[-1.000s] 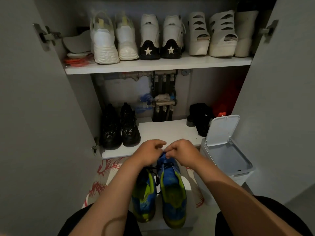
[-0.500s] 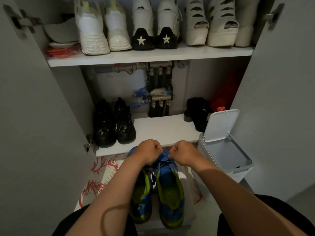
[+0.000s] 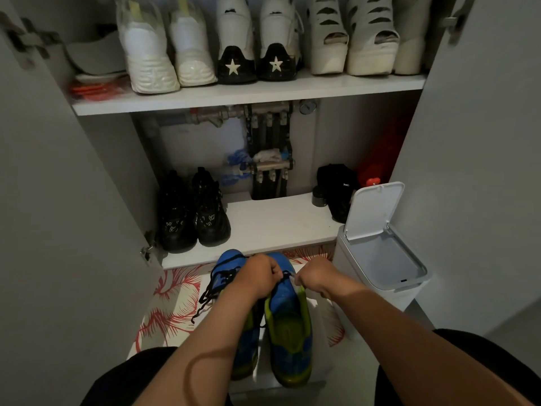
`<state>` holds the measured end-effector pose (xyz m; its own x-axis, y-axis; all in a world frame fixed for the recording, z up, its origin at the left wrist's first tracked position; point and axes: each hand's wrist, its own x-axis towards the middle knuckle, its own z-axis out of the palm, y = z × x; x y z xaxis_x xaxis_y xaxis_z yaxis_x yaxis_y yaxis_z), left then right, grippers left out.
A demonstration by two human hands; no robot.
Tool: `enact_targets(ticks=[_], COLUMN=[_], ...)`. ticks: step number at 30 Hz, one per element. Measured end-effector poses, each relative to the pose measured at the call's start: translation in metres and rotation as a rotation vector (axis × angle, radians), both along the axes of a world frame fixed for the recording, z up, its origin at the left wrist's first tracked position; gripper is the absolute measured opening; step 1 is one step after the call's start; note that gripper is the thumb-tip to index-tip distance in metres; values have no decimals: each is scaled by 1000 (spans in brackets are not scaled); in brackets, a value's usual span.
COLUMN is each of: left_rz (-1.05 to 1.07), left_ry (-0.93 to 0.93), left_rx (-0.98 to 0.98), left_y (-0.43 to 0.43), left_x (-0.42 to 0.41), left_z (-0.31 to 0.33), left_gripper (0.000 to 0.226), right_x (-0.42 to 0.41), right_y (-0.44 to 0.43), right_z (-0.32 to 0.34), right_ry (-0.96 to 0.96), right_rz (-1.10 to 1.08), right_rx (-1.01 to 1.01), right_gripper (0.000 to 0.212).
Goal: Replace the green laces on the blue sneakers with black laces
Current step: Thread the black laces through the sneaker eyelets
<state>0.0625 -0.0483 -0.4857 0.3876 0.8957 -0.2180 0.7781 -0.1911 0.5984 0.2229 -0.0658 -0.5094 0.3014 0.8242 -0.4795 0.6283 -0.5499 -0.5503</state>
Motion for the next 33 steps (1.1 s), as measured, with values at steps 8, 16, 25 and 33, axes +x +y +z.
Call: enact_targets(ticks=[8, 16, 25, 33], left_rz=[112, 178, 105, 35], left_ry=[-28, -17, 142, 169], left_rx=[16, 14, 36, 53], left_y=[-9, -15, -20, -15], left_x=[11, 18, 23, 24], left_z=[-14, -15, -12, -15], left_gripper=[32, 54, 45, 19], right_x=[5, 10, 7, 11], right_y=[-2, -2, -1, -17], right_z=[-6, -8, -6, -3], right_ry=[139, 160, 140, 268], right_rz=[-80, -39, -45, 73], right_rx=[14, 24, 21, 81], right_gripper=[18, 23, 22, 35])
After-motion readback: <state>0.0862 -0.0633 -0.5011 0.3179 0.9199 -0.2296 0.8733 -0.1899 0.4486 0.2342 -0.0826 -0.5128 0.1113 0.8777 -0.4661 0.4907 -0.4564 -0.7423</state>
